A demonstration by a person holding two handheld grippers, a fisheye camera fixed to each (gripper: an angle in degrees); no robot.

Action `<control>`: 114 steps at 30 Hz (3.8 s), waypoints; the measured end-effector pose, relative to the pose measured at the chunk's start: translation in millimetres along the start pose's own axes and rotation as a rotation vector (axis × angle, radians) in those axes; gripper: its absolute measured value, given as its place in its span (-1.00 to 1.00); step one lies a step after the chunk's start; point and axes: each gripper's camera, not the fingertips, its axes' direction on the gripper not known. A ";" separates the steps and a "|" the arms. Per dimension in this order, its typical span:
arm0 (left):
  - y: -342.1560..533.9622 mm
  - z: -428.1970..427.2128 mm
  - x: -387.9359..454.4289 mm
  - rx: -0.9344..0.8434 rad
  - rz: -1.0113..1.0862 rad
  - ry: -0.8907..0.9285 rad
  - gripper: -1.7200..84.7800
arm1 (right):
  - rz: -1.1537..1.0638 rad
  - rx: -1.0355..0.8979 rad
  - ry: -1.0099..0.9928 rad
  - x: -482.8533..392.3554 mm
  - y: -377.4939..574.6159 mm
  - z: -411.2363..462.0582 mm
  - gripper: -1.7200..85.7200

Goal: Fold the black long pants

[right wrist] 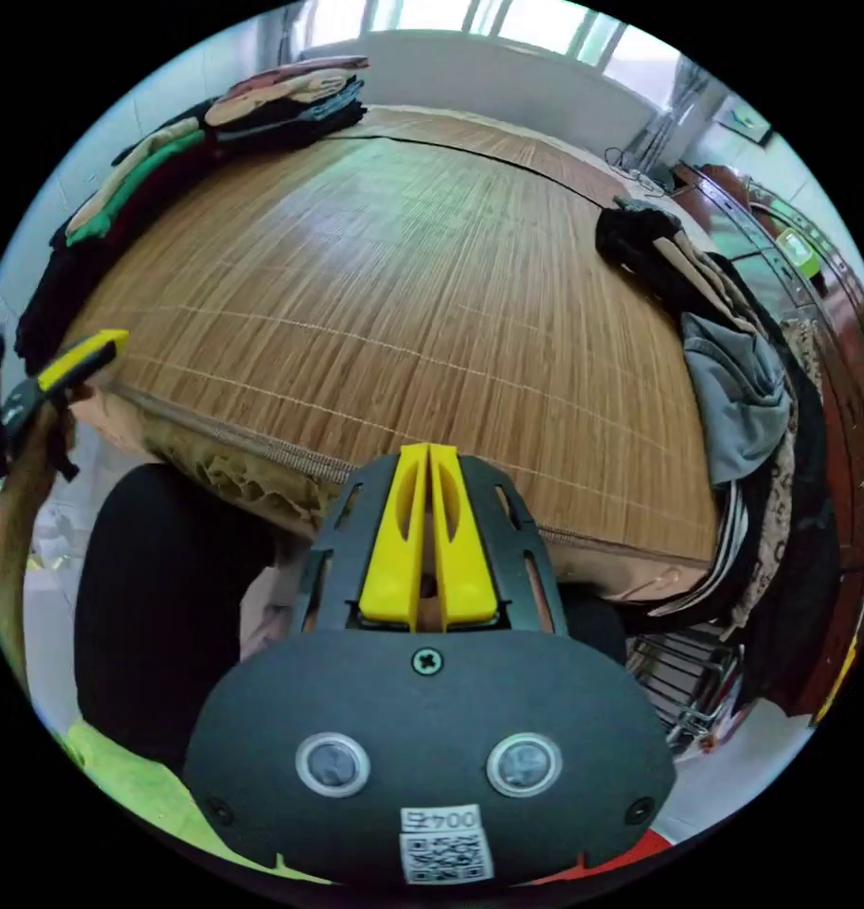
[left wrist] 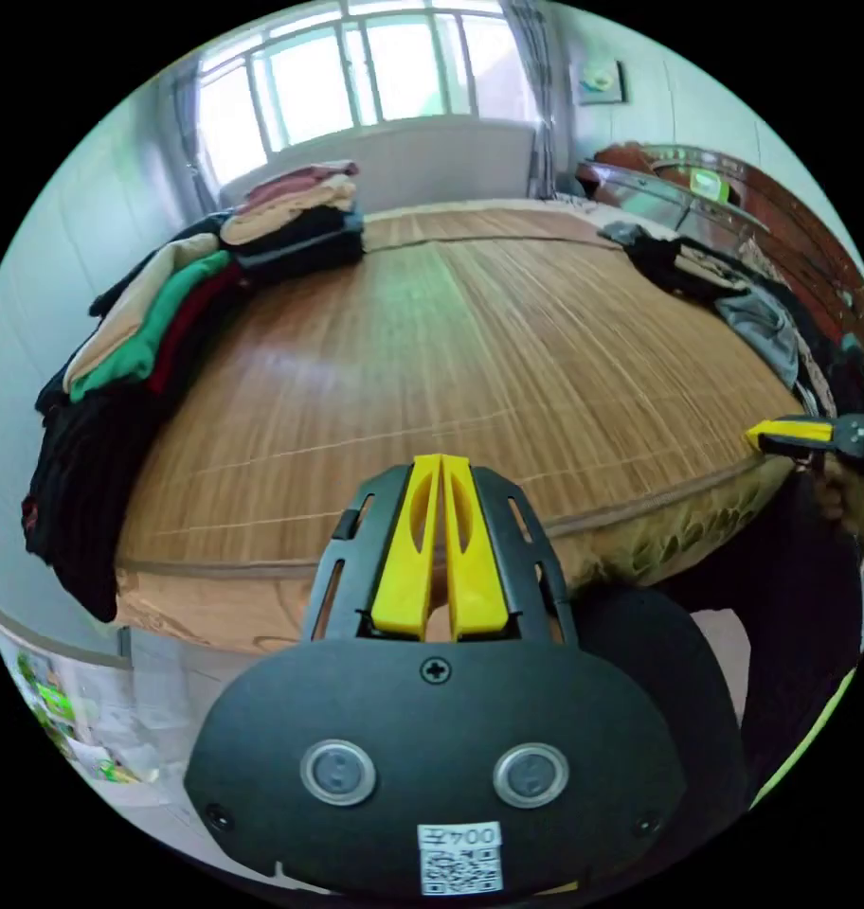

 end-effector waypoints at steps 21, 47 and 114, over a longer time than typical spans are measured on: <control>159.7 123.8 -52.3 0.013 -0.324 0.134 -0.92 | 0.719 0.094 0.508 492.0 419.9 19.9 -0.62; 277.7 -77.1 -365.2 0.166 -0.258 0.611 -0.68 | 0.654 0.859 -0.303 581.8 455.8 -24.0 -0.98; 199.7 13.4 -483.0 0.191 -0.062 0.141 -0.72 | 0.187 0.096 0.050 225.5 133.1 133.0 -0.97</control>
